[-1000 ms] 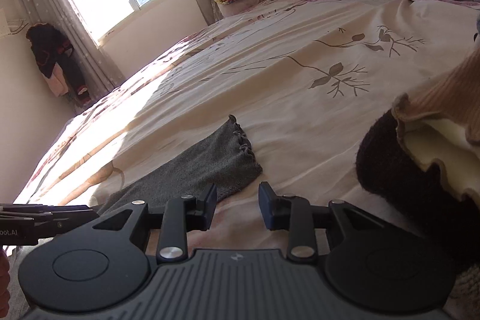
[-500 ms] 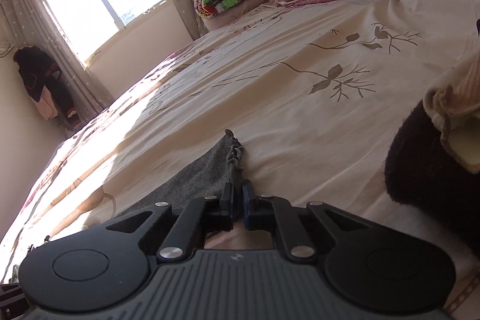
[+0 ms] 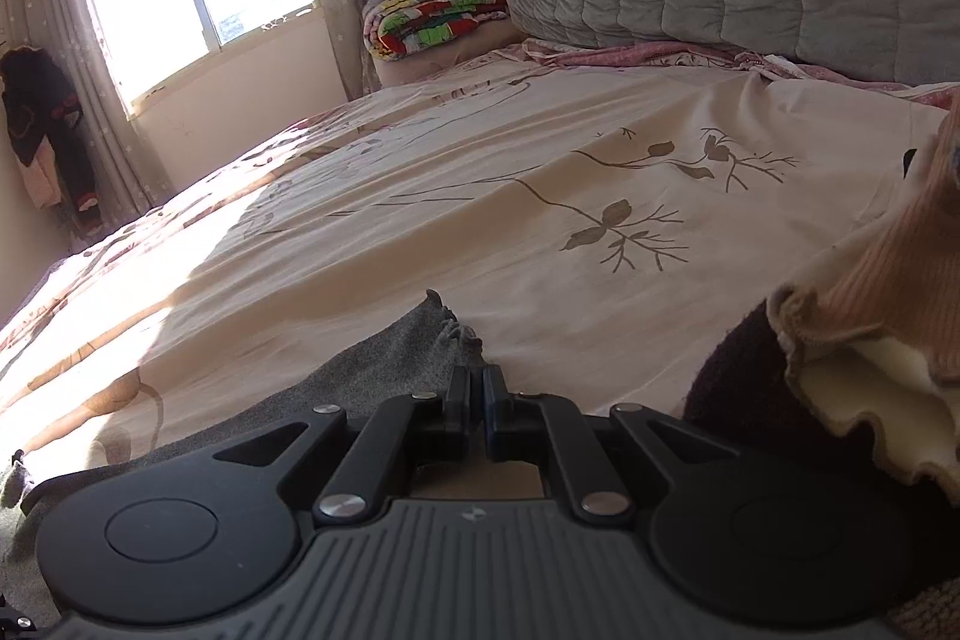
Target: Fold clothes
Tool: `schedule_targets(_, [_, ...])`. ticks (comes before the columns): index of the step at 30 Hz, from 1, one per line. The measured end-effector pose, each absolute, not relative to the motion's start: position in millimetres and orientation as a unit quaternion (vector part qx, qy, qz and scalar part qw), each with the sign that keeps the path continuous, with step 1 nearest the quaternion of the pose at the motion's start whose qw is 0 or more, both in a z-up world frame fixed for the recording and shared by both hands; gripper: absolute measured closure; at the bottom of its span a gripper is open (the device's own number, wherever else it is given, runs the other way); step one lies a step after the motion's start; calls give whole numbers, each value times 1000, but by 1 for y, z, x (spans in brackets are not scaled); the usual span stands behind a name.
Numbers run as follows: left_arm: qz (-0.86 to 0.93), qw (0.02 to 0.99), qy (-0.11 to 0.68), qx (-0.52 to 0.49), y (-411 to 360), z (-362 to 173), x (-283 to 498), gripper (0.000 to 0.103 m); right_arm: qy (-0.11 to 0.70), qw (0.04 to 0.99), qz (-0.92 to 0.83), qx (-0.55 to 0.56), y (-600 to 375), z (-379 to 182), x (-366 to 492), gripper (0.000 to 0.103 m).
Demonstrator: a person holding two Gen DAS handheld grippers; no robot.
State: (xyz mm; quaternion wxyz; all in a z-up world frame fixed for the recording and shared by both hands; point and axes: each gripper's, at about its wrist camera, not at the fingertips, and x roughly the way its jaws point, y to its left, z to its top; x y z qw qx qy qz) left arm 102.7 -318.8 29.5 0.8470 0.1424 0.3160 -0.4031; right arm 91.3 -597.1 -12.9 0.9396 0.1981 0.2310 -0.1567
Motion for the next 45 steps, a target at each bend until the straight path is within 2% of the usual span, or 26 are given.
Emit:
schedule_targets(1, [-397,851,312,144,-312,34,103,89,236,938,-154,200,-598,-14,92,98])
schedule_targets(4, [-363,868,309,136,-286,43,114,77,243,935,-151,211,-600,-17,91,93])
schedule_targets(7, [-316,886,310,136,-257,46,132,74,234,937,-158,207,-599,-14,85,90])
schedule_targets(11, [-254,904,311,148,-223,44,159,72,229,939,-153,207,-598,-14,82,79])
schedule_targets(15, [-219,906,319,171,-213,36,190,66,236,935,-141,222,-600,-17,84,78])
schedule_targets(18, [-241,904,305,180,-218,36,200,64,234,932,-135,240,-604,-19,83,78])
schedule_targets(21, [-282,891,278,223,-231,32,204,56,228,930,-128,259,-608,-21,83,77])
schedule_targets(24, [-293,879,290,241,-237,23,216,55,223,928,-124,273,-610,-22,84,77])
schedule_targets(26, [-289,882,297,223,-234,20,224,46,218,927,-121,282,-609,-23,86,76])
schedule_targets(27, [-280,888,302,204,-231,19,227,45,218,927,-118,283,-608,-24,89,76])
schedule_targets(28, [-271,893,307,185,-228,18,230,45,221,928,-117,276,-606,-23,91,84])
schedule_targets(29, [-262,898,312,167,-226,16,232,45,225,930,-117,267,-603,-22,92,98])
schedule_targets(34, [-236,919,296,107,-212,2,232,42,233,938,-156,202,-587,-5,80,98])
schedule_targets(41, [-208,926,299,98,-208,2,237,40,268,932,-214,114,-570,18,53,99])
schedule_targets(45, [-204,927,301,94,-207,1,238,37,288,926,-227,89,-569,11,40,99])
